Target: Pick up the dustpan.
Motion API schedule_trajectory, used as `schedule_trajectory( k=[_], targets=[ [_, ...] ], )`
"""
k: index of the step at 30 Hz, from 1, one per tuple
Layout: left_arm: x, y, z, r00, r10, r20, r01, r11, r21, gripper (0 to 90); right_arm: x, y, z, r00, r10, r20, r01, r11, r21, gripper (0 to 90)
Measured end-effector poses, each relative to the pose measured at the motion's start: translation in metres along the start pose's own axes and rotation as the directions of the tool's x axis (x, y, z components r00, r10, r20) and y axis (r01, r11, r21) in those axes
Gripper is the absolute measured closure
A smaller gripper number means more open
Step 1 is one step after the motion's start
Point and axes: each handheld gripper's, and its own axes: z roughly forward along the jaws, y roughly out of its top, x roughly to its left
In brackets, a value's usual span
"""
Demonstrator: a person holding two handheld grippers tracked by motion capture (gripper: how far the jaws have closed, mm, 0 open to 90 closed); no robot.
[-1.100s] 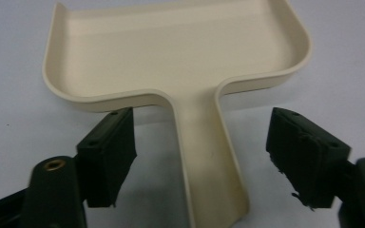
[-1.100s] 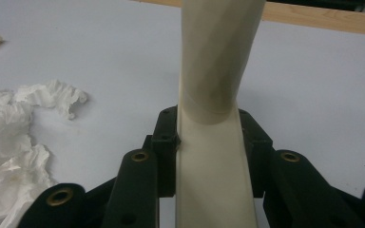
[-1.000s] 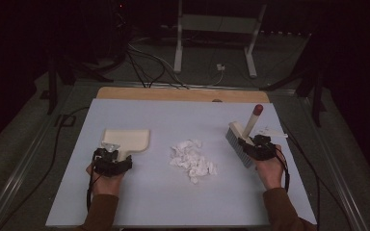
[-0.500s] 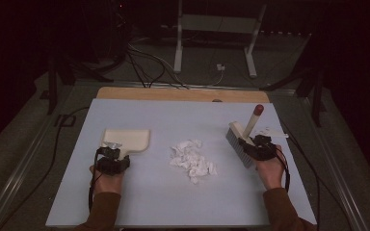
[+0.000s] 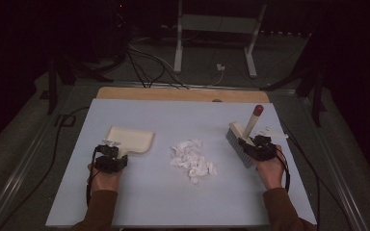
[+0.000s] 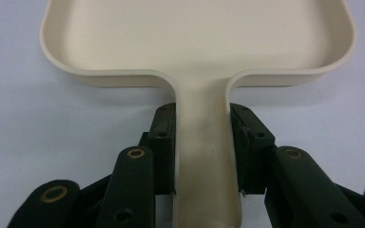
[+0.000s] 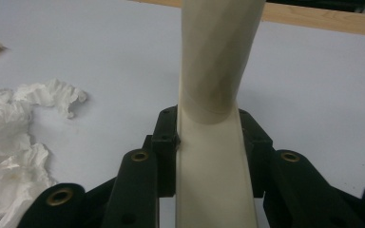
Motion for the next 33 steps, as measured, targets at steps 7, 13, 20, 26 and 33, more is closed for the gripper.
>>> schedule_trajectory(
  k=[7,13,20,26,33],
  targets=[
    [0.002,0.003,-0.007,0.9995,0.024,0.019,-0.023,0.9994,-0.024,66.7,0.000,0.000,0.000,1.0000,0.000,0.000,0.000,1.000,-0.001,67.0],
    [0.002,0.005,-0.013,0.9986,0.045,0.028,-0.044,0.9984,-0.035,66.7,0.001,0.000,0.000,1.0000,-0.001,0.000,0.001,1.000,0.000,67.0],
    [0.006,0.009,-0.022,0.9965,0.066,0.052,-0.063,0.9962,-0.060,66.7,0.001,0.000,0.000,1.0000,-0.001,-0.003,0.001,1.000,0.000,67.0],
    [0.009,0.010,-0.030,0.9948,0.087,0.053,-0.083,0.9929,-0.086,66.6,0.002,0.000,0.000,1.0000,-0.004,-0.007,0.004,1.000,-0.002,67.0],
    [0.014,0.011,-0.037,0.9884,0.135,0.069,-0.128,0.9867,-0.100,66.6,0.003,0.000,0.001,0.9999,-0.011,-0.013,0.011,1.000,-0.004,67.0]
  ],
)
